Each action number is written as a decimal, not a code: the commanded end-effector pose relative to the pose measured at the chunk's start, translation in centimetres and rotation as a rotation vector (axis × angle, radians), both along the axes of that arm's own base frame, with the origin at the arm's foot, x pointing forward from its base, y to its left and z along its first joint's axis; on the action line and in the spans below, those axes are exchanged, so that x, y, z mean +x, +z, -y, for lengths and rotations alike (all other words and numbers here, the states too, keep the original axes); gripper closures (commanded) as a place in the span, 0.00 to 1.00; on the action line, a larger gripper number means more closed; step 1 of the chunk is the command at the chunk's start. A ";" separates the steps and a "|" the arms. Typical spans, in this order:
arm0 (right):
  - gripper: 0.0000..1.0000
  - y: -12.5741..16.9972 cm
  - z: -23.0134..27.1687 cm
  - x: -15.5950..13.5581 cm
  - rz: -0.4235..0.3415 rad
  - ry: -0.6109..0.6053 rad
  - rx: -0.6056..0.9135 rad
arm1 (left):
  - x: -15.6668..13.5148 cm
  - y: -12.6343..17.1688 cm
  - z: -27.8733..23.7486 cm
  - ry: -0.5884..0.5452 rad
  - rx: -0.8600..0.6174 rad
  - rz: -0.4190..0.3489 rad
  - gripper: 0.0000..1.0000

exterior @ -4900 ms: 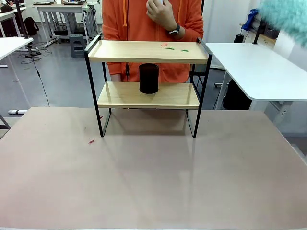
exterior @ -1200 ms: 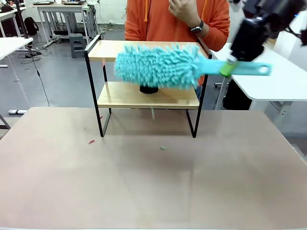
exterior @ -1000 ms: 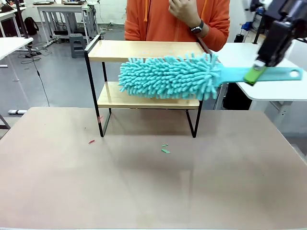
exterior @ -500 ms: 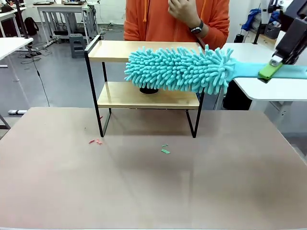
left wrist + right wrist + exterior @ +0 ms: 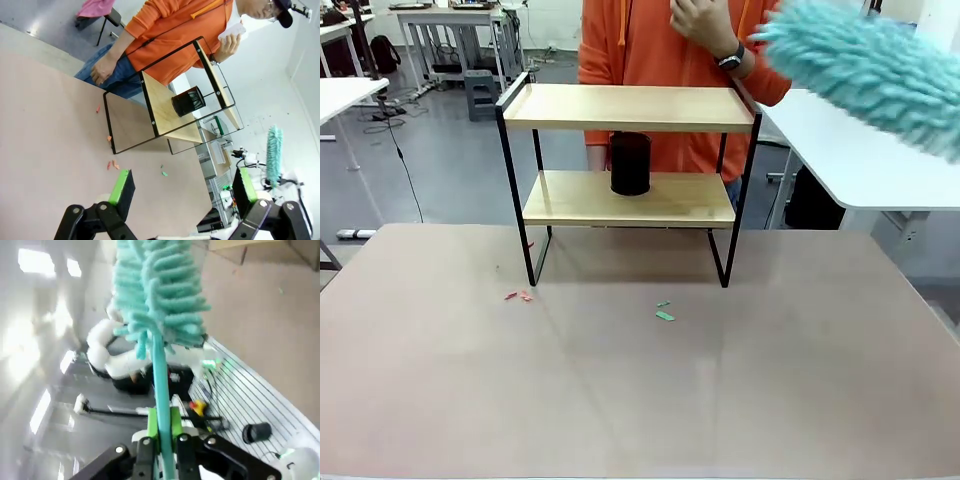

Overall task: Clean the shelf.
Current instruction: Clean the remaining tier of the Shelf with the Duster once objects are removed.

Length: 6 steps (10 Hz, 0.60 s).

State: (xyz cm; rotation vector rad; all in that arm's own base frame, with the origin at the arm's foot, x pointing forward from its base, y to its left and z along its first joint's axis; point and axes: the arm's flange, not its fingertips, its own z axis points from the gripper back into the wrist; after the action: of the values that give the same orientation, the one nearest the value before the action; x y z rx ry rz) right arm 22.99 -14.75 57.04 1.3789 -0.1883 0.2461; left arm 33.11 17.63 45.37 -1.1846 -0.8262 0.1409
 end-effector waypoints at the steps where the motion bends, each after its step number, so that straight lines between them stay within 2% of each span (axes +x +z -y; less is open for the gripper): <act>1: 0.88 -6.6 3.5 0.8 -0.162 -0.372 0.076 | 0.1 -0.1 0.2 0.001 -0.008 0.034 0.00; 2: 0.88 -9.1 3.4 1.3 -0.206 -0.457 0.096 | 0.1 -0.1 0.2 0.001 -0.008 0.034 0.00; 3: 0.88 -11.0 1.7 3.3 -0.252 -0.522 0.053 | 0.1 -0.1 0.2 0.001 -0.008 0.034 0.00; 4: 0.88 -7.9 6.0 -1.8 -0.157 -0.324 0.048 | 0.1 -0.1 0.2 0.001 -0.008 0.034 0.00; 6: 0.88 -7.9 6.0 -1.8 -0.157 -0.324 0.048 | 0.1 -0.1 0.2 0.001 -0.008 0.034 0.00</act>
State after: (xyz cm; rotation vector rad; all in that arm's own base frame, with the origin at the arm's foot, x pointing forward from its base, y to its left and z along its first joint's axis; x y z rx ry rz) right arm 21.94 -20.11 47.60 1.3740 -0.2950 -0.1962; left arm 33.14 17.62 45.36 -1.1845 -0.8256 0.1403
